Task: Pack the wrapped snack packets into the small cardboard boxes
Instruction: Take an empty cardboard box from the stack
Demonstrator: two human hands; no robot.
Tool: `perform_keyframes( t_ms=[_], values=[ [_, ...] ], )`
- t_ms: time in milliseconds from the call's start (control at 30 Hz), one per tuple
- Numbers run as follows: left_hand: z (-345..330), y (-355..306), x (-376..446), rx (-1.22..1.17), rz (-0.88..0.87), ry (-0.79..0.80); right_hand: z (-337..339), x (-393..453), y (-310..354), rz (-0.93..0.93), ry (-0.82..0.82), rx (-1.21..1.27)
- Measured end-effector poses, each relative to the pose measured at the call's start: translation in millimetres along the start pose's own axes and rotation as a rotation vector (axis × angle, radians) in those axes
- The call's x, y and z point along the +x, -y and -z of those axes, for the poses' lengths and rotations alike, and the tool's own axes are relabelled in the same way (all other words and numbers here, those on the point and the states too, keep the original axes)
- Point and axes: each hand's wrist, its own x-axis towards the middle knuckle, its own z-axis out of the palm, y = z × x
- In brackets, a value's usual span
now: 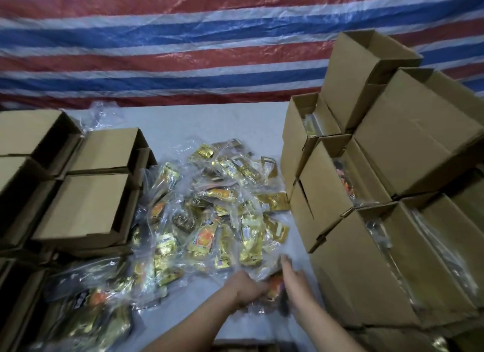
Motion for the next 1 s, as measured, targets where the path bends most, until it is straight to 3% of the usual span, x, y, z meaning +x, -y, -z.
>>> perform_keyframes(
  t_ms=[100, 233, 400, 633, 800, 900, 1000],
  values=[
    [18, 3, -31, -0.261, -0.063, 0.019, -3, -11, 3, 0.020, 0.222, 0.408],
    [39, 2, -69, -0.337, -0.202, 0.011, -8, -31, 16, 0.085, 0.501, 0.660],
    [47, 2, -105, -0.294, -0.400, -0.024, -30, -62, 42, 0.218, 0.632, 0.684],
    [66, 35, -141, -0.109, -0.527, -0.117, -25, -96, 51, 0.297, 0.658, 0.622],
    [67, 117, -134, 0.017, -0.354, -0.224, -7, -115, 45, 0.489, 0.692, 0.274],
    [51, 151, -123, 0.085, -0.275, -0.167, -7, -127, 37, 0.757, 0.652, -0.338],
    [34, 166, -117, -0.089, -0.281, -0.149, -19, -136, 26, 0.890, 0.717, -0.958]
  ],
)
